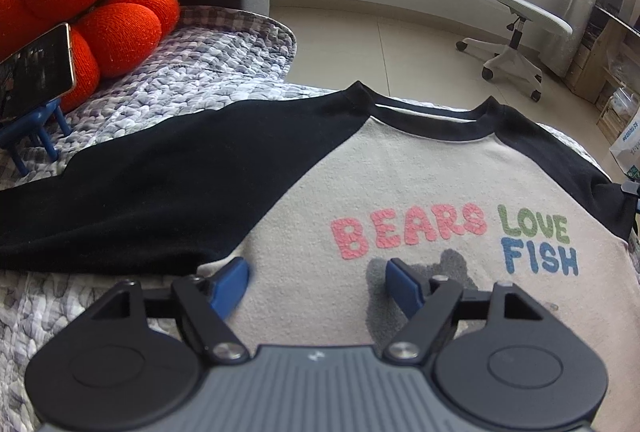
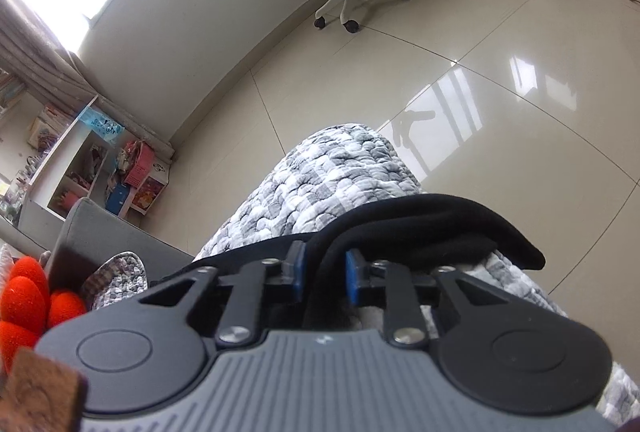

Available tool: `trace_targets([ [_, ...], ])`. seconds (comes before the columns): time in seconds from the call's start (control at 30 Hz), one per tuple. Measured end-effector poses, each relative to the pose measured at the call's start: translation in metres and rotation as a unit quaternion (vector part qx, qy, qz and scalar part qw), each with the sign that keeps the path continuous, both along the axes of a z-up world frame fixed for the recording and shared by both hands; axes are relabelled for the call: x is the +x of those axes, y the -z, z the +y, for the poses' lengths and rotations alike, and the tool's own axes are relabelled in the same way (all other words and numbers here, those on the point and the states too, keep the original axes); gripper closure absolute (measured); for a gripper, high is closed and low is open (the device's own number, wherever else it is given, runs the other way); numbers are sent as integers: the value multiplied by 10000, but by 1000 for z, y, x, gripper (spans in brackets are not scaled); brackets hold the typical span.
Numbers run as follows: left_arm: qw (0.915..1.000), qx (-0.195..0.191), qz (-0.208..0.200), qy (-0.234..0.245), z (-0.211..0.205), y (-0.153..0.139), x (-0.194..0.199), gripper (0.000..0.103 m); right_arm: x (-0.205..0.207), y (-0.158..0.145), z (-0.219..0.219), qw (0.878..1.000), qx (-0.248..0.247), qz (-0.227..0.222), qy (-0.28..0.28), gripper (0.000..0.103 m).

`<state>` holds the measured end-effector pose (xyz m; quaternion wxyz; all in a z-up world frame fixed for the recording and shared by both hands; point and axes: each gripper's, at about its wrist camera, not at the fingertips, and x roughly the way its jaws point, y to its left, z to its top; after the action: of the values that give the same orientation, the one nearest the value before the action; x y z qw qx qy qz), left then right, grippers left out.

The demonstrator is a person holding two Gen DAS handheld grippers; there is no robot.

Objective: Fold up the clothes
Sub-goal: 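Open the right gripper and move it to the black sleeve cuff, then grasp the black sleeve cuff with the right gripper and lift it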

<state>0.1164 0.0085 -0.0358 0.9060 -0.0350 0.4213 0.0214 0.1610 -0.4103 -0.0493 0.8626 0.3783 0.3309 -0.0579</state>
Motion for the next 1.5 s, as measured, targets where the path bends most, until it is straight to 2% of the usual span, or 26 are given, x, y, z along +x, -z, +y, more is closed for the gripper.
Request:
trace_targets([
  [0.07,10000,-41,-1,-22,2,0,1,26,-2,-2,0,10000,-35,-24,38,94],
  [0.27,10000,-52,8,-21,3,1,5,25,-6,-11,-3,9999,-94,15,86,94],
  [0.47,10000,-42,26,40,2,1,6,22,-11,-3,-17,9993,232,269,86,94],
  [0.6,10000,-9,28,48,0,1,7,22,-22,-4,-22,9985,468,270,126,94],
  [0.8,10000,18,26,67,0,1,7,22,-27,10,-38,9936,966,379,441,93],
  [0.87,10000,26,27,77,0,1,7,22,-29,15,-44,9912,1133,407,557,88],
  [0.93,10000,26,28,75,-1,1,7,22,-30,20,-50,9882,1307,432,676,88],
  [1.03,9999,50,31,86,-2,1,7,22,-30,33,-60,9774,1878,327,918,84],
  [1.07,9999,56,30,91,-2,1,6,22,-30,37,-63,9734,2047,276,989,72],
  [1.13,9999,68,32,99,-3,1,6,22,-30,43,-69,9648,2372,174,1126,57],
  [1.2,9999,85,33,108,-4,1,6,21,-28,41,-68,9660,2319,159,1132,55],
  [1.33,9999,84,35,116,-4,1,6,21,-22,32,-61,9792,1752,163,1007,56],
  [1.4,9999,82,35,122,-4,1,6,21,-19,30,-57,9850,1406,216,975,65],
  [1.43,9999,79,36,123,-4,1,6,21,-18,30,-55,9872,1232,254,981,78],
  [1.5,9999,65,37,121,-4,1,5,21,-20,29,-55,9869,1192,196,1066,84],
])
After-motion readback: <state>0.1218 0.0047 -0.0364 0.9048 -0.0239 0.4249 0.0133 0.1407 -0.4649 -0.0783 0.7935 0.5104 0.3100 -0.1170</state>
